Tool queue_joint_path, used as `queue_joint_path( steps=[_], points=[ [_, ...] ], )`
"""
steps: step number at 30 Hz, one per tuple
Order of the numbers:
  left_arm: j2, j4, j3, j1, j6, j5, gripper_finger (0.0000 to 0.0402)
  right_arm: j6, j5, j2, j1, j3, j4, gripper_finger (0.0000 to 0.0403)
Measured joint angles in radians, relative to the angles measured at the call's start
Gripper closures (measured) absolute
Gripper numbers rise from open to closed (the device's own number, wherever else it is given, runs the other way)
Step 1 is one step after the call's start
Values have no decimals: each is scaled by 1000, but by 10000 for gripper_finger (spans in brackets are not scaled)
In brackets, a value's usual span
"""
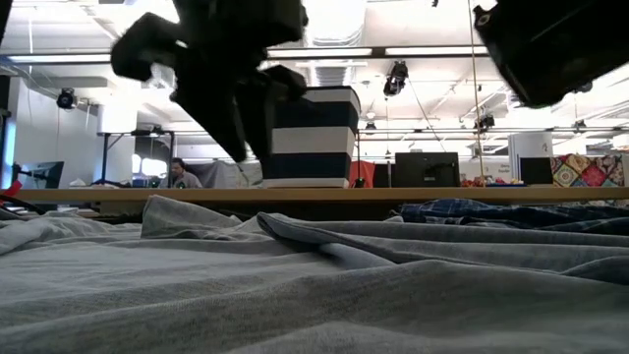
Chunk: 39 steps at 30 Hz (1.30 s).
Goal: Fold Laundry from Bin
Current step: Fold the gray shirt
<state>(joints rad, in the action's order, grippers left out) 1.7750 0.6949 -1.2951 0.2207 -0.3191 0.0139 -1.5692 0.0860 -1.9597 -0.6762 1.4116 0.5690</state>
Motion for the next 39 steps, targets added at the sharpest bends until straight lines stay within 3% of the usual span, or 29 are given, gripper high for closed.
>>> queue_joint_path(
  steps=[7,17,23,28,35,39],
  points=[
    [-90,99,1,0,75,0,271,-14,17,-59,0,65,74,269],
    [-159,133,2,6,212,-6,271,20,46,-47,0,79,142,388],
    [-160,133,2,12,259,-7,271,46,132,-33,-10,96,135,390],
    [-158,133,2,12,280,-7,271,57,132,1,-13,156,127,390],
    [-158,155,2,15,303,-8,271,96,4,-15,2,205,-16,390],
    [-158,162,2,19,314,-8,271,101,-18,-73,19,200,-15,390]
  ],
)
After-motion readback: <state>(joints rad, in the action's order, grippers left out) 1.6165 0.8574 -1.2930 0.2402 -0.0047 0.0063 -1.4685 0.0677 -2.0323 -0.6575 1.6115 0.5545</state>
